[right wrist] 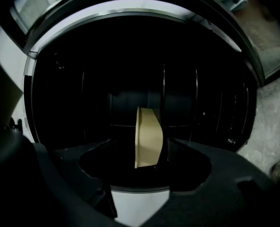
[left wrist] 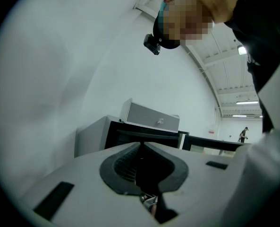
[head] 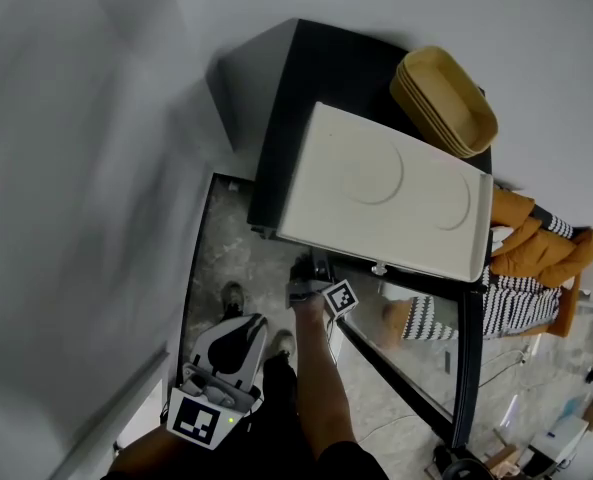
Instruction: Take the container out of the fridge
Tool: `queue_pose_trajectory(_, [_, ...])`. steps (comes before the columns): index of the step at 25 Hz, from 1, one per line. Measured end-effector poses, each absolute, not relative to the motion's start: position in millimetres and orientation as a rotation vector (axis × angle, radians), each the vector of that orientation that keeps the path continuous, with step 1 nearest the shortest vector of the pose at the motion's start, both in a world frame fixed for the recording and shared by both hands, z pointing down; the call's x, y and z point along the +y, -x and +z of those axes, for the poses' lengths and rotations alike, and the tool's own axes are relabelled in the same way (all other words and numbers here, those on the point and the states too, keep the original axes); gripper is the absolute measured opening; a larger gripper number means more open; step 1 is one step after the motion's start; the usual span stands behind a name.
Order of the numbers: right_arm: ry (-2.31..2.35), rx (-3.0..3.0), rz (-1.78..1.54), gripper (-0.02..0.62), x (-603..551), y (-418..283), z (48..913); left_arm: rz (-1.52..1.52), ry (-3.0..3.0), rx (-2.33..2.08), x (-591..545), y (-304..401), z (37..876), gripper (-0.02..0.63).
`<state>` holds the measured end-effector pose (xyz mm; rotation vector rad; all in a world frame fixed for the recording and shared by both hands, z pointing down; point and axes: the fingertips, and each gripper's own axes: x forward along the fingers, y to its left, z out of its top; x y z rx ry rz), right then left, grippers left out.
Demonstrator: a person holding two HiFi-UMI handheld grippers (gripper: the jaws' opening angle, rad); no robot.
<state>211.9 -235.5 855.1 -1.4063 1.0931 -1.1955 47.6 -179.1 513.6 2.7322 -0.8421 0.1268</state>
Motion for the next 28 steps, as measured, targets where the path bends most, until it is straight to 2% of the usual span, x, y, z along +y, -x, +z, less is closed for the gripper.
queue_pose_trajectory(17, [1.353,1.023,-1.192,0.296,-257,-213,870,0.134,-2.718,-0.873,-192,-36,523,0.017])
queue_pose_trajectory(21, [1.354,1.018,-1.185,0.222,-257,-216,871,0.15,-2.707,-0.87,-192,-34,527,0.017])
queue_pose_trajectory(28, [1.342,1.017,-1.189,0.198,-258,-216,871,0.136,-2.706,-0.878,-195,-32,527,0.017])
